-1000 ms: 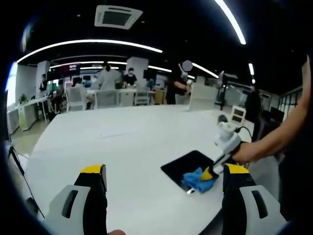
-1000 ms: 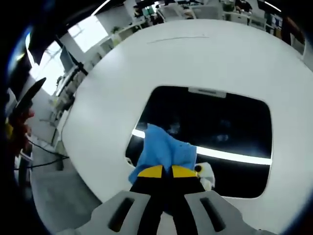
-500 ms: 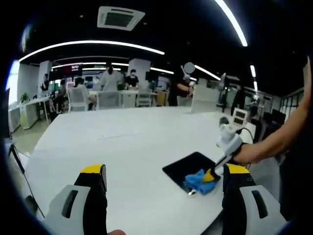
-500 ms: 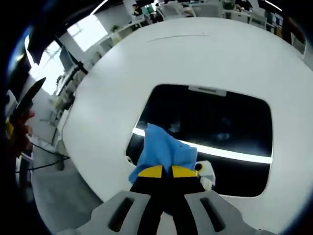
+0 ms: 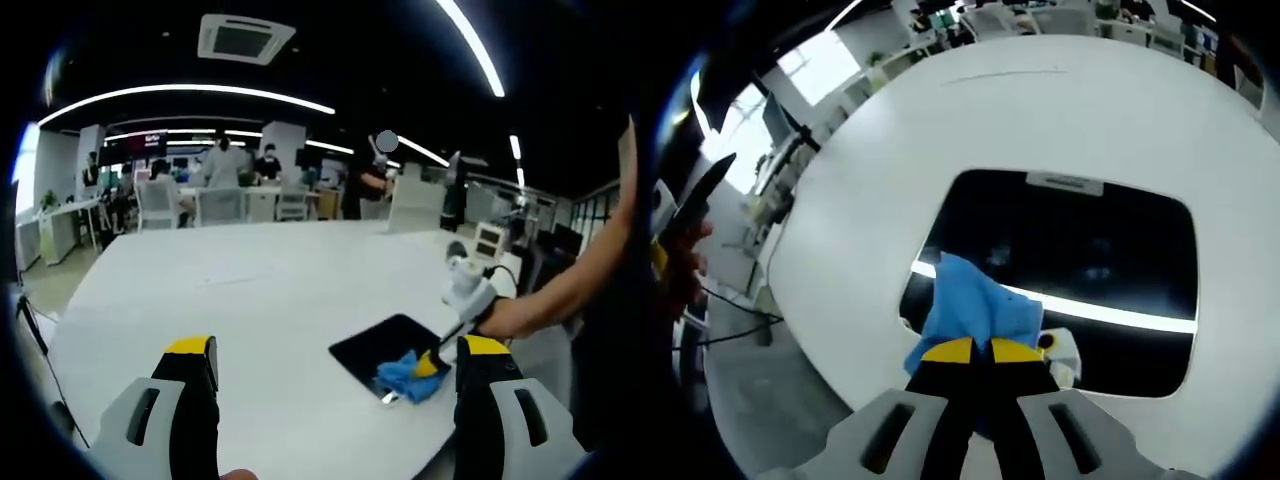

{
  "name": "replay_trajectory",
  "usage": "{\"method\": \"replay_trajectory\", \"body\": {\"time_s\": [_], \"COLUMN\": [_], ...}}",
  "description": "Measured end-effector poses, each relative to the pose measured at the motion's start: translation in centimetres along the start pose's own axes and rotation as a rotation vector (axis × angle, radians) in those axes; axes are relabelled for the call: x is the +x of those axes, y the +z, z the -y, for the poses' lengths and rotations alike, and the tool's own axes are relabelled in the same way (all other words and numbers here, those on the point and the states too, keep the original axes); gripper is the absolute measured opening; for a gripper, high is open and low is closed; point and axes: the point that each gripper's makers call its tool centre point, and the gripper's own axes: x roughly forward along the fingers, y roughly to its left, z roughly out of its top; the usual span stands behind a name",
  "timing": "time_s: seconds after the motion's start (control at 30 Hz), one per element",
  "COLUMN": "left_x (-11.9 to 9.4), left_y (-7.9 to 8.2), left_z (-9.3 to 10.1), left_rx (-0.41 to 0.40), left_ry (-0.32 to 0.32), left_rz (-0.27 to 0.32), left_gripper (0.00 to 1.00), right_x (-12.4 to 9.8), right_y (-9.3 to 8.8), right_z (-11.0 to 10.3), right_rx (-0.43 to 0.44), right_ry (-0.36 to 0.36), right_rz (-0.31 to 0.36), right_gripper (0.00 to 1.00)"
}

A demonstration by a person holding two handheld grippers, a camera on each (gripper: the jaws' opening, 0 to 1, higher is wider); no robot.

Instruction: Wipe the mirror surface with the cleaning cloth until all visible marks leave the cleaned area.

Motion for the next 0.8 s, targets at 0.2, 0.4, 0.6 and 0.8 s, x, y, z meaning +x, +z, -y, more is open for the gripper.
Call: {"method": "replay_trajectory", "body": {"time_s": [0.2, 0.4, 0.6, 0.8], "left_x": [-0.60, -0.68, -0.69, -0.66], "left_y": [-0.71, -0.57, -0.68, -0.99], "left_z": [-0.10, -0.52, -0.60, -0.54], "left_rx": [-0.005, -0.017, -0.023, -0.016], "left_ry": [0.004, 0.016, 0.023, 0.023], "left_rz": [-0.014, -0.006, -0.005, -0.017], "left_gripper": [0.99, 0.99, 0.99, 0.99], "right_x": [-0.11, -0.15, -0.14, -0.16], "right_y": [-0.38, -0.51, -0.45, -0.45], "right_z": [-0.14, -0.29, -0.26, -0.22], "right_rx": [0.017, 0.007, -0.001, -0.012], "right_ry": [0.005, 0.008, 0.019, 0.022], "right_rz": [-0.009, -0.011, -0.025, -0.034], "right_gripper": [0.00, 0.00, 0.00, 0.00]}}
